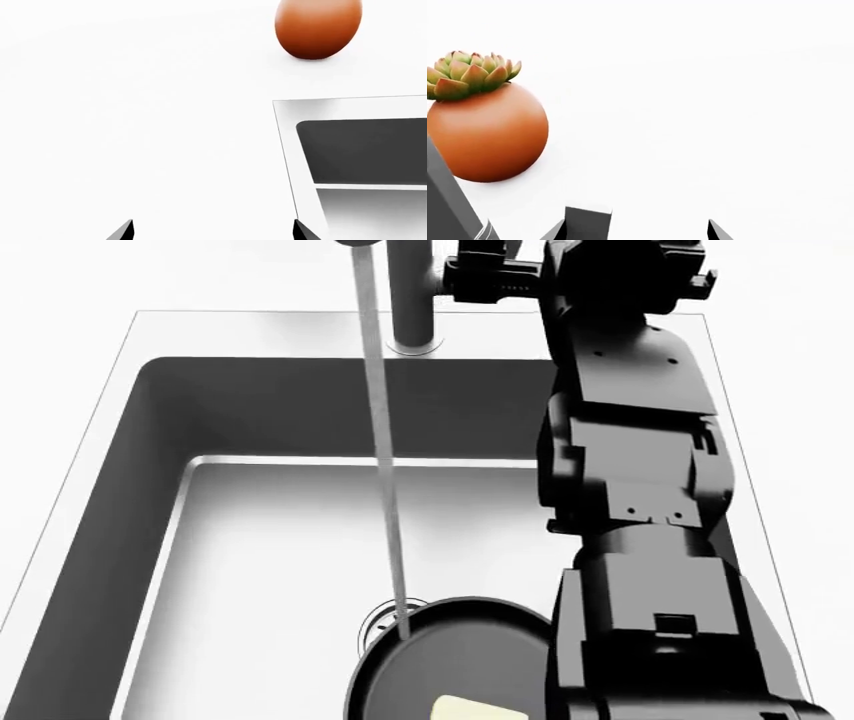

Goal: Pick the pan and sponge and place them into the sink. Then turn on the water.

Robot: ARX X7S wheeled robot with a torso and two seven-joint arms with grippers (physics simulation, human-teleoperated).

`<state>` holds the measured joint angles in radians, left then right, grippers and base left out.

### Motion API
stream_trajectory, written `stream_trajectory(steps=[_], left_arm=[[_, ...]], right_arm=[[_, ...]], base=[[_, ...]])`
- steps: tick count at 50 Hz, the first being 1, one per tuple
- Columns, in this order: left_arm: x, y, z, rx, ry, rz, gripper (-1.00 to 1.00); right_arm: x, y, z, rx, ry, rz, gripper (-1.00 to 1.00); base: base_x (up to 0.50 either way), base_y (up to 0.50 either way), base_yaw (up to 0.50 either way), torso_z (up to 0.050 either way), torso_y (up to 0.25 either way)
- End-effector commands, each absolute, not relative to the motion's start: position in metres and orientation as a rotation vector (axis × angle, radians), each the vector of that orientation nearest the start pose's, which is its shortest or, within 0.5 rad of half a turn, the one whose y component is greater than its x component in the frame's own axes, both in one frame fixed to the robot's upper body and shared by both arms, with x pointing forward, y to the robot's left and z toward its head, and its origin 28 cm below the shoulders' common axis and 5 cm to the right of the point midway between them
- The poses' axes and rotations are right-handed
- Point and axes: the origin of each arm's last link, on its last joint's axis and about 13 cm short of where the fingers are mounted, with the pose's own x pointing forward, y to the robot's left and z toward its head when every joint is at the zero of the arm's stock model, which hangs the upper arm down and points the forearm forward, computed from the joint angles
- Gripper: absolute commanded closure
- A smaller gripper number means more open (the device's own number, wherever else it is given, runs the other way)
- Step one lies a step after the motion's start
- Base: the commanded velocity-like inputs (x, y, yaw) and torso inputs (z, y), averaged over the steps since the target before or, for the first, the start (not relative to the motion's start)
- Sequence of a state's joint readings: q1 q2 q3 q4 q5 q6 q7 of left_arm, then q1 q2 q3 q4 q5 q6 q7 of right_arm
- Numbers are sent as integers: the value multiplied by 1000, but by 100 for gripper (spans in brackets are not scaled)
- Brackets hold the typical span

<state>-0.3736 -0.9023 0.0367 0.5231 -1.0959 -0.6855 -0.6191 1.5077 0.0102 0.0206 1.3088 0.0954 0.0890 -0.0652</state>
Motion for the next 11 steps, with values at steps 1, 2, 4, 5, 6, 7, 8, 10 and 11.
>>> stream_trajectory(steps=[1, 2, 4, 5, 6, 7, 8, 10, 11], left_arm=[[219, 309, 200, 76, 21, 124, -100], [219, 310, 200, 76, 20, 124, -100], [218, 310, 200, 76, 20, 125, -100], [218, 311, 200, 75, 21, 126, -100], [218, 310, 200, 76, 20, 124, -100], [218, 310, 200, 75, 19, 123, -100], [218, 310, 200, 75, 20, 122, -100], [218, 310, 200, 76, 21, 123, -100], [218, 311, 201, 77, 20, 125, -100]], right_arm=[[442, -103, 263, 122, -112, 40, -100], [442, -103, 263, 121, -113, 41, -100], [442, -103, 264, 118, -116, 41, -100], [442, -104, 265, 119, -117, 40, -100], [442, -104, 265, 117, -117, 39, -100], [442, -104, 265, 118, -117, 38, -100], [442, -104, 264, 116, -115, 40, -100], [442, -104, 264, 104, -112, 44, -100], [442, -104, 263, 108, -108, 45, -100]], base=[[0, 0, 0, 0, 0], [0, 0, 0, 0, 0], [0, 0, 0, 0, 0], [0, 0, 0, 0, 0], [0, 0, 0, 0, 0], [0, 0, 0, 0, 0], [0, 0, 0, 0, 0], [0, 0, 0, 0, 0], [0, 0, 0, 0, 0]])
